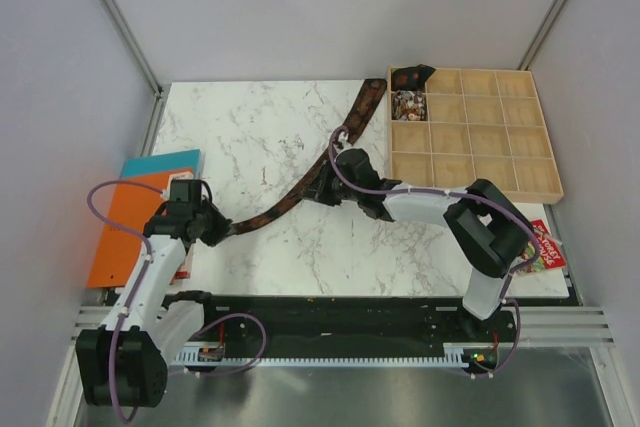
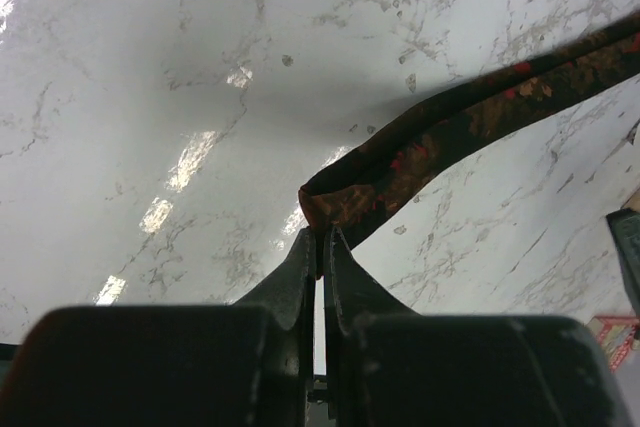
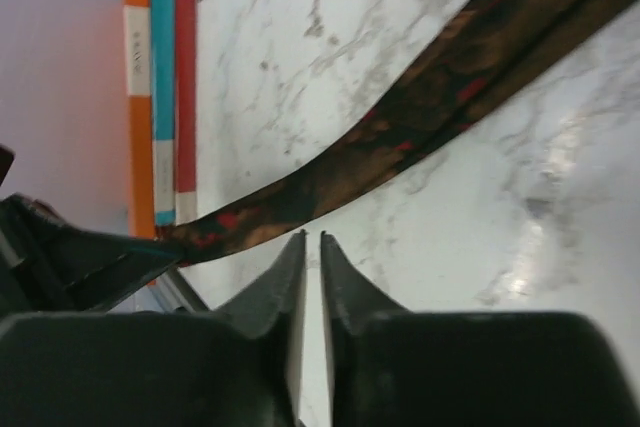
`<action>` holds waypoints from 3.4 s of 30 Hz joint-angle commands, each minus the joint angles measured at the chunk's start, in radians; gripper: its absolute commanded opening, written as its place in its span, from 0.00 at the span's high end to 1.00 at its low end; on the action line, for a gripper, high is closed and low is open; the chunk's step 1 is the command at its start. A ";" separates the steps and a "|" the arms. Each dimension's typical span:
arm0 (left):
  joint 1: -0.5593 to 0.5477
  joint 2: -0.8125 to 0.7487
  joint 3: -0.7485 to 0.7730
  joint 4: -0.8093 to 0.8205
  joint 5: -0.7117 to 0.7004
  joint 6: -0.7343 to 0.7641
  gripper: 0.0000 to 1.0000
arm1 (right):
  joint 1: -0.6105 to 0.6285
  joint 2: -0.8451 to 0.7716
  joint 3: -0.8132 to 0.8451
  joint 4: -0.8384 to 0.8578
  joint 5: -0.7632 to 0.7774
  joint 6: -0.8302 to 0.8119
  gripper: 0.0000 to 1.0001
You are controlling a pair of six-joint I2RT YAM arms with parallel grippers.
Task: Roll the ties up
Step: Flatten out the tie at the center of the board, then roll the tie at the center of the board.
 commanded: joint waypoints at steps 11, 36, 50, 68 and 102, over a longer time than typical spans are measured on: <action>-0.037 0.117 0.085 0.070 -0.065 -0.039 0.98 | 0.152 0.302 0.273 0.101 -0.164 0.151 1.00; -0.064 0.157 0.142 0.072 -0.034 -0.010 0.98 | 0.226 0.518 0.434 0.077 -0.171 0.161 1.00; -0.120 0.324 0.192 0.159 0.049 -0.016 0.98 | 0.217 0.530 0.431 0.097 -0.243 0.126 1.00; -0.177 0.484 0.246 0.193 -0.040 -0.014 0.98 | 0.129 0.382 0.391 -0.127 -0.286 -0.009 0.92; -0.240 0.565 0.358 0.188 -0.080 0.006 0.56 | 0.032 0.056 0.182 -0.333 -0.248 -0.202 0.84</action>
